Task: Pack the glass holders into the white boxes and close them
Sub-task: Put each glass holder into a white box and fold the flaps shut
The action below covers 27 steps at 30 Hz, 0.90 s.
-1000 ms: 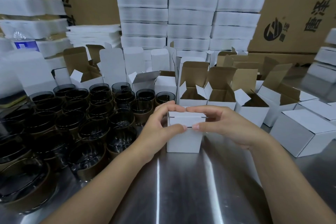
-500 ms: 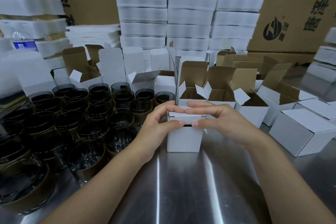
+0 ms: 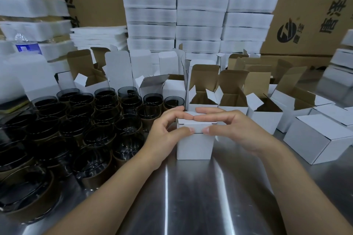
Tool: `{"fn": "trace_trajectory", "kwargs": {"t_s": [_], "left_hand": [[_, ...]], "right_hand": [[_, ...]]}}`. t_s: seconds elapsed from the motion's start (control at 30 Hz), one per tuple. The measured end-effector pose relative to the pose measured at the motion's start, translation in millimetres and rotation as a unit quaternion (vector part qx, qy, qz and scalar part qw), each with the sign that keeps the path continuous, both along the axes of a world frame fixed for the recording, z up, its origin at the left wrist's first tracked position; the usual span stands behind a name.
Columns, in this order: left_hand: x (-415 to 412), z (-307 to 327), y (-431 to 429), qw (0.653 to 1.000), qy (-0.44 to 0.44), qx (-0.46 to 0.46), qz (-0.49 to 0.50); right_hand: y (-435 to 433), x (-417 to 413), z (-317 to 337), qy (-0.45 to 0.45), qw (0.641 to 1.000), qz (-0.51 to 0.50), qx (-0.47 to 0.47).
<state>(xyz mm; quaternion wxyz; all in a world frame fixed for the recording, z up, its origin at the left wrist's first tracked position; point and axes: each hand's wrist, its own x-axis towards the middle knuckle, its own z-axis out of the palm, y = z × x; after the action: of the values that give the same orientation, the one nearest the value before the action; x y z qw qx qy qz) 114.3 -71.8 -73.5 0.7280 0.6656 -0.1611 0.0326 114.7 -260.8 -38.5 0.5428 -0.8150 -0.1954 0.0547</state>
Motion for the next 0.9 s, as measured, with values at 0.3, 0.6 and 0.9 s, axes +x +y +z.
{"fn": "trace_trajectory", "kwargs": {"t_s": [0.3,0.6,0.9], "left_hand": [[4.4,0.7,-1.3,0.996,0.058,-0.064,0.020],[3.2,1.1,-2.0,0.994,0.074,-0.076,0.025],[0.3,4.2,-2.7,0.994,0.078,-0.069,0.042]], "right_hand": [[2.2,0.5,-1.7,-0.014,0.999,0.004,-0.028],[4.1,0.2,-3.9,-0.058,0.998,-0.017,-0.026],[5.6,-1.5,-3.6,-0.048,0.998,0.000,-0.046]]}}
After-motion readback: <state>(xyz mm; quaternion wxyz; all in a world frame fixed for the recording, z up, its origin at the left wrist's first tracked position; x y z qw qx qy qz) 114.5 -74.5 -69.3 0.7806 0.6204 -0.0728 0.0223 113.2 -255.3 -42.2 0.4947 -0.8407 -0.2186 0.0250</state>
